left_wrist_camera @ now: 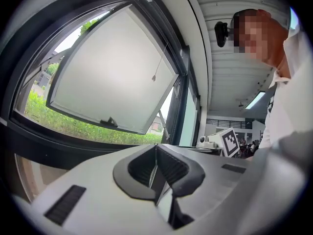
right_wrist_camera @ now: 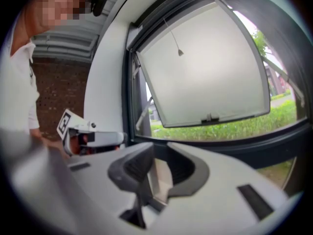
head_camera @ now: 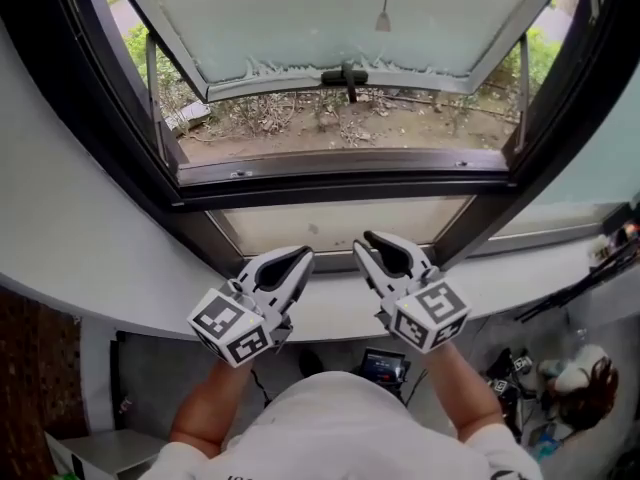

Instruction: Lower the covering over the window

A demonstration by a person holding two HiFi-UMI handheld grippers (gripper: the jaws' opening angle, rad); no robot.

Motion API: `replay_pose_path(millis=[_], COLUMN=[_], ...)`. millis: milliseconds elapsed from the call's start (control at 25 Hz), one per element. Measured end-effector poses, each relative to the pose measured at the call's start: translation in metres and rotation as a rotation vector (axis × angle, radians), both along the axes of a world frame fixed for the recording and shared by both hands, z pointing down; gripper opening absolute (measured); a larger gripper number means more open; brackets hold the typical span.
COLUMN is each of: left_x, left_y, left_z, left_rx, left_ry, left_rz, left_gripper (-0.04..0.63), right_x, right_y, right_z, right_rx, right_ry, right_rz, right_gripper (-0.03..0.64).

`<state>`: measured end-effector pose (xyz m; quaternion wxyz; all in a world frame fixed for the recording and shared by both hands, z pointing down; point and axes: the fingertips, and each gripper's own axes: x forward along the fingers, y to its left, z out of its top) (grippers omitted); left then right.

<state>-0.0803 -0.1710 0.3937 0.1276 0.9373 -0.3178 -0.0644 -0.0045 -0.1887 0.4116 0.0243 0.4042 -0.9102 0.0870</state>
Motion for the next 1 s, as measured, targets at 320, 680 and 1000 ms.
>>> replay_pose_path(millis=[320,680,1000], left_x=[0.009,0.027,0.018], left_y=[-0.029,-0.052,-0.070], left_z=[-0.019,-0.058,-0.105], left_rx=[0.043,0.137,0.249], left_ry=[-0.005,-0.032,-0.085], left_rz=[-0.014,-0.059,-0.098], left_gripper=[0.015,0.015,0.015], right_x=[0.000,0.009,0.014], right_y=[-0.027,-0.048,-0.063], right_z=[-0.023,-0.063,-0.110], right_rx=[0.043,0.150,0.240], right_ry=[0.036,0.101,0.117], right_rz=[-0.041,-0.113,-0.105], right_gripper=[0.082,0.081,0.081])
